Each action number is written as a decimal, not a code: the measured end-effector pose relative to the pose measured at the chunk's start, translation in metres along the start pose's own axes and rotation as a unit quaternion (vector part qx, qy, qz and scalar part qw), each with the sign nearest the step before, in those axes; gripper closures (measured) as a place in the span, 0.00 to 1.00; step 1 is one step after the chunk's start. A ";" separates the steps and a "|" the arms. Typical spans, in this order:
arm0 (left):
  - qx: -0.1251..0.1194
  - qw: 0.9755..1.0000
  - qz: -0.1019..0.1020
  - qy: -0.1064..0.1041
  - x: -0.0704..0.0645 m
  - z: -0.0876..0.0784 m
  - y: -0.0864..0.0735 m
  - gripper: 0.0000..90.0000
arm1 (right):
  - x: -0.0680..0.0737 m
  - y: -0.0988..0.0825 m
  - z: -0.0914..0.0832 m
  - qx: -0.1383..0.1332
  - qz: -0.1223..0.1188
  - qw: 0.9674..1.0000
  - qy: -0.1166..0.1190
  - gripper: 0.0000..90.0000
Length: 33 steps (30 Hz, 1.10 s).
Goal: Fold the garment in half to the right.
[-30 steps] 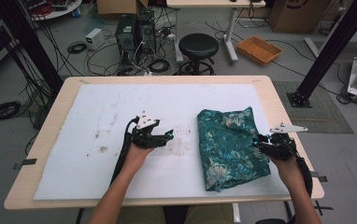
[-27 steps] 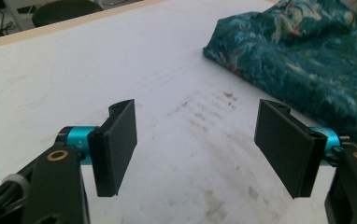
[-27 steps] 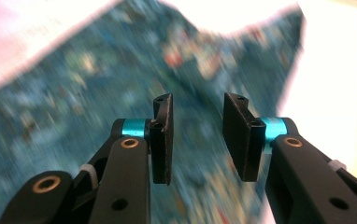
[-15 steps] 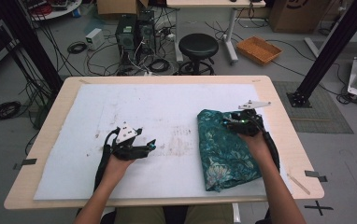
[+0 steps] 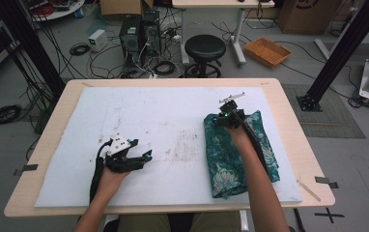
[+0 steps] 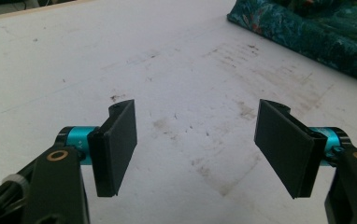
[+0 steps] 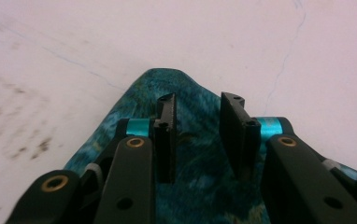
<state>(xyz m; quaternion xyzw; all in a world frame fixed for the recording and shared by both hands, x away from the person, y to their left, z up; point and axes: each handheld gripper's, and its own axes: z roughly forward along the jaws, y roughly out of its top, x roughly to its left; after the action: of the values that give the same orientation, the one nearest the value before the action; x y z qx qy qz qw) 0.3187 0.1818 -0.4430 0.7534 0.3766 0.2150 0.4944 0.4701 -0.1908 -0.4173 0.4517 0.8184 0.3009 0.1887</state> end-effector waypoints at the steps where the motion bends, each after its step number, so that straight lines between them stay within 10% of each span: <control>1: 0.000 1.000 0.000 0.000 0.000 0.000 0.000 0.33 | 0.002 0.000 0.005 0.007 -0.001 1.000 -0.006 0.78; 6: 0.001 1.000 0.001 -0.002 -0.001 0.003 0.000 0.33 | 0.013 0.003 0.024 0.014 0.000 1.000 -0.008 0.83; 13: 0.001 1.000 0.001 -0.001 -0.001 0.003 -0.001 0.33 | 0.019 0.005 0.031 -0.011 0.005 0.999 0.049 0.82; 17: 0.001 1.000 0.001 -0.001 0.000 0.003 -0.001 0.33 | 0.012 0.008 0.013 -0.060 0.020 0.997 0.040 0.70; 22: -0.002 1.000 -0.003 0.000 0.001 0.003 -0.001 0.33 | -0.010 -0.001 -0.022 -0.068 0.001 0.997 -0.035 0.68; 30: -0.002 1.000 0.000 -0.001 -0.001 0.004 0.000 0.33 | -0.070 -0.046 -0.043 -0.031 0.062 0.988 -0.135 0.67; 33: -0.001 1.000 0.000 -0.003 -0.002 0.005 0.000 0.33 | -0.086 -0.056 -0.039 -0.025 0.109 0.987 -0.117 0.69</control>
<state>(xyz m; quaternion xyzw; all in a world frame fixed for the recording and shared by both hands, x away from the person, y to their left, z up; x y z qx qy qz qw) 0.3211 0.1773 -0.4447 0.7538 0.3746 0.2129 0.4961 0.4575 -0.2997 -0.4219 0.5657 0.7285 0.2853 0.2605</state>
